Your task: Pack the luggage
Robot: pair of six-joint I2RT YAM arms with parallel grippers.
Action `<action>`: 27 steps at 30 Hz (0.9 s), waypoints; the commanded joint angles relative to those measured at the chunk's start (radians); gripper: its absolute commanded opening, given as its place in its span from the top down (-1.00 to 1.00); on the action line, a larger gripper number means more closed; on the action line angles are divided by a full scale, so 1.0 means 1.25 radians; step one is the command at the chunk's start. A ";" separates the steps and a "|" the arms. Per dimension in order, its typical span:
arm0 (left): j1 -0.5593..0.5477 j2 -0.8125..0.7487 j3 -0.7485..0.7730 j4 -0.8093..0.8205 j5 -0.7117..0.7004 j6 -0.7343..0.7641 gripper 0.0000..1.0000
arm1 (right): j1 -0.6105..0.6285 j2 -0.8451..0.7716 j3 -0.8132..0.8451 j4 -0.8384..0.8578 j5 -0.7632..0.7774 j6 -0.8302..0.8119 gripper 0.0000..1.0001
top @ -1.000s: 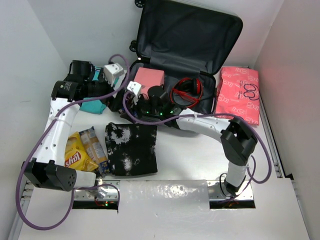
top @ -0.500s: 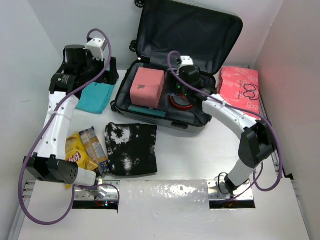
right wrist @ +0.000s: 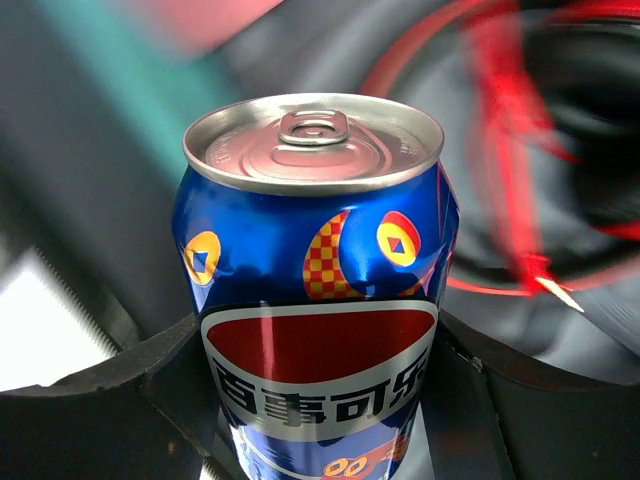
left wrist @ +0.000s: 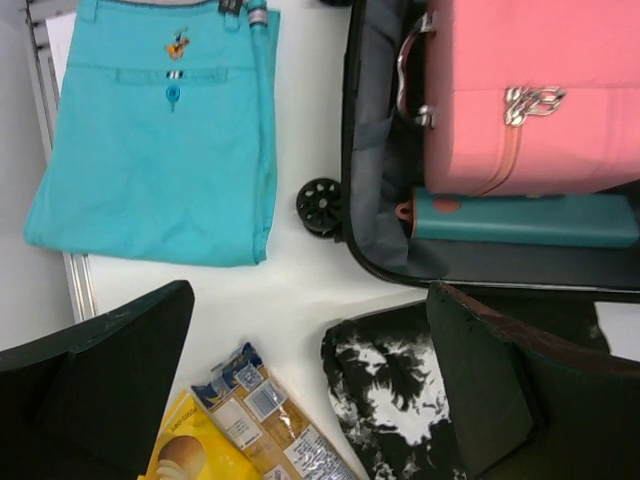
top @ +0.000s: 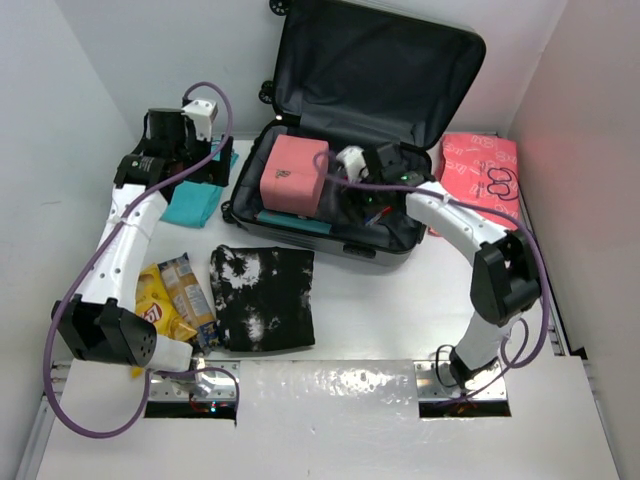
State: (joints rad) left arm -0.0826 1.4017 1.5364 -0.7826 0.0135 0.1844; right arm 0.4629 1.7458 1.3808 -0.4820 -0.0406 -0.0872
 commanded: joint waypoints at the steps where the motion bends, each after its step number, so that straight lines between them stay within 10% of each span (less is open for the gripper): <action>1: 0.008 -0.007 -0.019 0.033 -0.037 0.022 -0.99 | 0.013 -0.046 0.012 -0.083 -0.056 -0.278 1.00; 10: 0.008 -0.010 -0.033 0.039 -0.053 0.040 -0.99 | 0.009 0.040 0.002 -0.085 0.015 -0.408 0.77; 20: 0.008 -0.023 -0.056 0.041 -0.071 0.057 -0.99 | 0.010 0.056 -0.012 -0.070 0.068 -0.405 -0.28; 27: 0.008 -0.024 -0.056 0.051 -0.055 0.041 -0.99 | 0.009 -0.012 -0.010 -0.027 0.089 -0.410 -0.57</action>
State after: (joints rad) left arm -0.0826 1.4071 1.4643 -0.7601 -0.0635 0.2417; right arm 0.4759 1.8351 1.3502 -0.6186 0.0341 -0.5777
